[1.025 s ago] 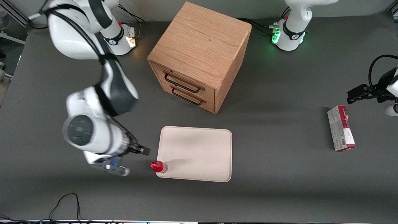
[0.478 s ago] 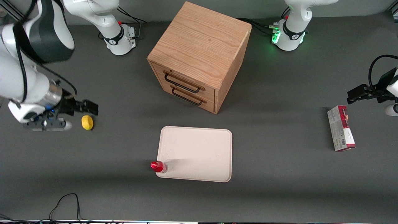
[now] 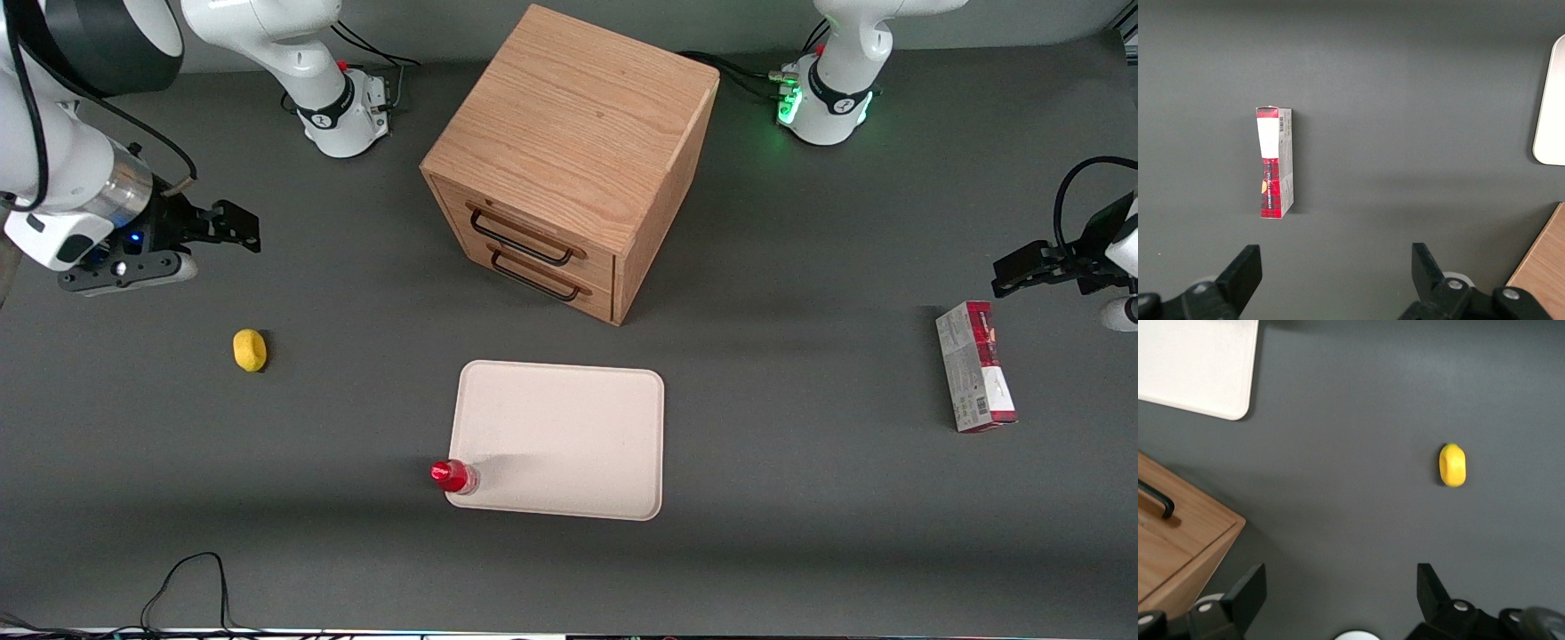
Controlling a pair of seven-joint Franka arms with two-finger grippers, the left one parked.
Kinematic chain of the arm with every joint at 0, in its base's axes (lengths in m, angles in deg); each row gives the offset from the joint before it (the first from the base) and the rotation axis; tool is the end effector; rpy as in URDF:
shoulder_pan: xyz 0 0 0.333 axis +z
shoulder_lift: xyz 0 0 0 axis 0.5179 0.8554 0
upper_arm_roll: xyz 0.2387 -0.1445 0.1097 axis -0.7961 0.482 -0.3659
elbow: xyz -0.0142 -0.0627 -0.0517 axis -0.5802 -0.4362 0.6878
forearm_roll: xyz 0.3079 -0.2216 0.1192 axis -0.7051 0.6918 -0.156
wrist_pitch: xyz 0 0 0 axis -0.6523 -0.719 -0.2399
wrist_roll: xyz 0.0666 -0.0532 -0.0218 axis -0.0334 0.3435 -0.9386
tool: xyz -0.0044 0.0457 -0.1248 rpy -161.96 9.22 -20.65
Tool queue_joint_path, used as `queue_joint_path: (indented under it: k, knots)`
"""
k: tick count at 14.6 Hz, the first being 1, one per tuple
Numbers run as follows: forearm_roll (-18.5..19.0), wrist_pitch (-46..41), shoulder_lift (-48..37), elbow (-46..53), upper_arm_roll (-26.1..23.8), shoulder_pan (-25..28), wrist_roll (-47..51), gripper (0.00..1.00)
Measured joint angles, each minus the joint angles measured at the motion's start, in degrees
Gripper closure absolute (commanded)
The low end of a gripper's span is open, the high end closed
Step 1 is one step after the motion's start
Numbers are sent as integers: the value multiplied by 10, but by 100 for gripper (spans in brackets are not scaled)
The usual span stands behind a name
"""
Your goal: Place coke bottle on tray
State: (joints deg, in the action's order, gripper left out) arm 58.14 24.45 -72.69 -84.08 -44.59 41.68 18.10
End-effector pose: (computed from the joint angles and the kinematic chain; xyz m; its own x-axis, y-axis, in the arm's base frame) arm 0.5230 0.0676 0.5239 0.9829 0.1321 -0.1286 0.1326 -0.9912 -0.0052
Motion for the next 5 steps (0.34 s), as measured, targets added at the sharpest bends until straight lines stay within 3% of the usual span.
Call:
queue_joint_path:
  k: [5]
  knots:
    - [0,-34,-18,20,27,14,-12,0]
